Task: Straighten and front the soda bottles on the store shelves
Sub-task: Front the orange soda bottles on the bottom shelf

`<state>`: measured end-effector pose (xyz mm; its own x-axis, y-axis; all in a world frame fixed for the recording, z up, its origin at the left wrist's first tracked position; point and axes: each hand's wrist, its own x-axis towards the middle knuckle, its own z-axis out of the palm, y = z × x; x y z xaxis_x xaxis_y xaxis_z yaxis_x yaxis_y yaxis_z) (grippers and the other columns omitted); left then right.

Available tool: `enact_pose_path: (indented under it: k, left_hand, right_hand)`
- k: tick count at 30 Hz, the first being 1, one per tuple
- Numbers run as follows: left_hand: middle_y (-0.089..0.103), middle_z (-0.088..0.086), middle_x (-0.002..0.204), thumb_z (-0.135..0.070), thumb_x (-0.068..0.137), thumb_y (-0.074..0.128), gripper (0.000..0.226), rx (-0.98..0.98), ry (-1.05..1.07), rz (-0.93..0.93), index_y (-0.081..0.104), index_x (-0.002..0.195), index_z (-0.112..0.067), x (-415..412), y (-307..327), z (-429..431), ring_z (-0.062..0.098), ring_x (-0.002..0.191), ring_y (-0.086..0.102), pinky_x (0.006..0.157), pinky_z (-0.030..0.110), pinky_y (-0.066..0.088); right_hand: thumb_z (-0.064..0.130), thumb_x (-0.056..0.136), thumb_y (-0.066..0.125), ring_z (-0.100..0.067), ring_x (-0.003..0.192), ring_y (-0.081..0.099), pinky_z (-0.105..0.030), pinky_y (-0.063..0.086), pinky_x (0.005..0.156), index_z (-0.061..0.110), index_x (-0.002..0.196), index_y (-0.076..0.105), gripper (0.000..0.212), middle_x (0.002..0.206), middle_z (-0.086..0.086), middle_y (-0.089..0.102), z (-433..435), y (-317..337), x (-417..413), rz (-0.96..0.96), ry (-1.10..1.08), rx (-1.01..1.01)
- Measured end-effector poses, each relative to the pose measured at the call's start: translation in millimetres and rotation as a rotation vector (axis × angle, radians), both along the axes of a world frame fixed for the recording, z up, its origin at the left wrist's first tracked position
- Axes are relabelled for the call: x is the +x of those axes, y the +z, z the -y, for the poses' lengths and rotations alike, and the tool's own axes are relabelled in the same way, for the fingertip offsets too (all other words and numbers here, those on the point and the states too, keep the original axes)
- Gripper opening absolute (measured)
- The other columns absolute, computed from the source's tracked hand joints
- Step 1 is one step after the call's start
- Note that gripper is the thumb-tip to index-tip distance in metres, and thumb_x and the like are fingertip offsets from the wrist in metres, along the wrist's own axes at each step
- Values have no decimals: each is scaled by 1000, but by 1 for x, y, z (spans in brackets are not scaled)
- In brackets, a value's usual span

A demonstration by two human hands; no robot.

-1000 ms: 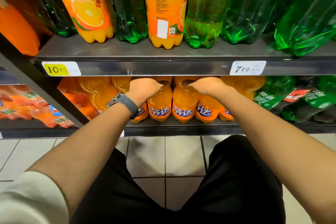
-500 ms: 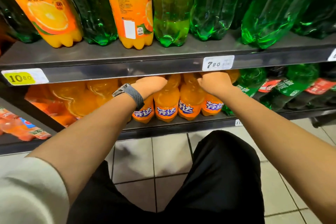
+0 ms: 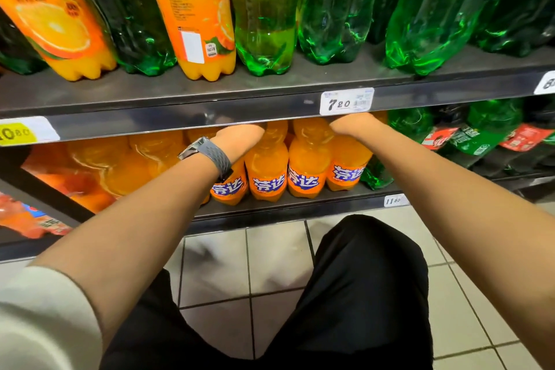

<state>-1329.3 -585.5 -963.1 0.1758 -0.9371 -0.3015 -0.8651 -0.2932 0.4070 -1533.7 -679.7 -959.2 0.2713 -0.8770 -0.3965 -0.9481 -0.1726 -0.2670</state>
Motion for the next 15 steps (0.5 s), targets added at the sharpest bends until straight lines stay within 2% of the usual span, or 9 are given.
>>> enact_pose_path:
  k: [3,5,7,9,10,11,13,15]
  left_hand:
    - [59,18,123,-32,102,32,44,-16,-71,114,58,119,-2,-14,3,4,36,114,54,91,42,41]
    - [62,12,113,-40,101,34,43,-95,-172,215,61,109,-8,-35,2,12,29,99,57,80,37,39]
    - [62,4,92,-54,97,35,48,-176,-246,212,60,85,-14,-56,-2,20,21,80,52,73,32,37]
    - [61,2,83,-67,91,33,56,-140,-250,147,54,71,-19,-70,-5,27,22,79,53,73,30,34]
    - [65,5,93,-70,89,33,60,-94,-247,110,60,78,-17,-75,-6,33,23,85,55,76,30,33]
    - [66,9,109,-70,89,34,64,-50,-249,73,66,95,-15,-80,-7,38,23,94,55,79,31,33]
    - [57,10,132,-66,91,37,66,-7,-261,38,61,122,-13,-86,-9,46,25,112,53,89,34,34]
    - [54,12,136,-63,93,37,65,6,-256,39,59,125,-11,-90,-12,48,29,121,50,92,35,35]
  right_hand:
    - [7,100,36,-29,139,26,-32,20,111,3,147,22,49,153,-16,25,-4,5,-7,65,67,-12]
    - [15,101,37,-28,140,25,-32,18,112,7,148,24,49,154,-13,24,-8,5,-9,90,133,-56]
    - [24,101,35,-29,137,33,-35,26,109,9,145,35,46,152,-13,31,-9,-2,-16,33,157,-121]
    - [33,98,32,-32,122,49,-35,40,94,9,131,54,46,139,-17,49,-12,-10,-29,-46,110,-295]
    - [34,96,34,-34,112,55,-34,42,85,8,120,61,45,128,-18,57,-12,-13,-37,-51,84,-422]
    - [34,94,36,-35,102,59,-34,43,78,5,108,65,43,116,-20,63,-13,-18,-47,-50,64,-550]
    - [31,92,42,-38,88,61,-34,43,71,-1,87,68,42,96,-24,67,-15,-20,-64,-49,31,-672]
    - [30,91,45,-39,85,61,-35,43,71,-5,80,68,43,88,-26,67,-13,-20,-75,-56,-18,-656]
